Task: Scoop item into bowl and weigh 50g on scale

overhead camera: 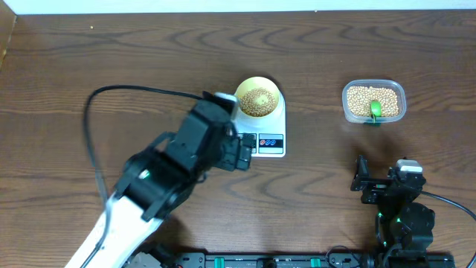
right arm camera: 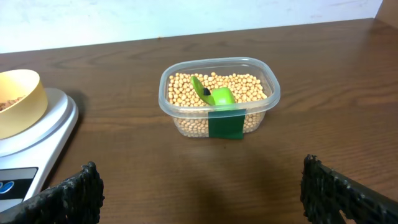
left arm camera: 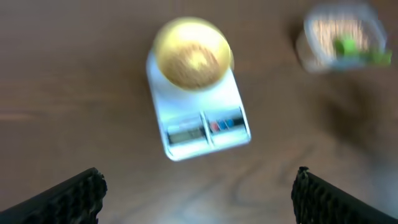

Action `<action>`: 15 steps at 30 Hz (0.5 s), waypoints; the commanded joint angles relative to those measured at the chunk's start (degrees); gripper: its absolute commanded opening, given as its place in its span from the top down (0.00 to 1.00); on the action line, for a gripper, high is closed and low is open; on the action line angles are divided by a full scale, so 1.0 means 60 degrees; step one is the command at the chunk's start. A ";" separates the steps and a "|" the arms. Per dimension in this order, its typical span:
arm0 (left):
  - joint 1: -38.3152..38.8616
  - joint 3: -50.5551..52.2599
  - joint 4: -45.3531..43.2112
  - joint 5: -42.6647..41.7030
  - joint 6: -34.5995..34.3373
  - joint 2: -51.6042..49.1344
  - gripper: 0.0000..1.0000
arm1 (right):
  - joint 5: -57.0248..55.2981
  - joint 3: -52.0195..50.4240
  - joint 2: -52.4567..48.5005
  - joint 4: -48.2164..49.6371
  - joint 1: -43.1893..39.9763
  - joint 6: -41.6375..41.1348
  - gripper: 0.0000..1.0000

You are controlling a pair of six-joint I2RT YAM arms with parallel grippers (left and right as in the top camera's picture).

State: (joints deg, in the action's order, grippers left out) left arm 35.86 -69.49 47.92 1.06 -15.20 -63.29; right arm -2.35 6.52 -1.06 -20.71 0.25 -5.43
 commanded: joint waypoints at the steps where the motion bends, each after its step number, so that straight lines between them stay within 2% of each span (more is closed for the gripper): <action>1: -0.0882 -0.0066 -0.0080 0.1009 0.0018 0.1435 0.02 | -0.0084 -0.0062 0.0047 0.0033 0.0091 -0.0047 0.01; 5: -0.1960 0.0251 -0.0117 0.0889 0.0062 0.2674 0.02 | -0.0084 -0.0062 0.0047 0.0033 0.0091 -0.0047 0.01; 9: -0.2980 0.0718 -0.0193 0.0361 0.1086 0.3861 0.02 | -0.0084 -0.0062 0.0047 0.0033 0.0091 -0.0047 0.01; 15: -0.4637 0.2317 -0.0885 -0.0193 0.1362 0.5883 0.02 | -0.0084 -0.0062 0.0047 0.0033 0.0091 -0.0047 0.01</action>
State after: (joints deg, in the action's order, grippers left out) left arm 12.58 -60.93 44.21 2.83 -9.72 -33.47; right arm -2.37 6.46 -1.06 -20.71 0.25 -5.45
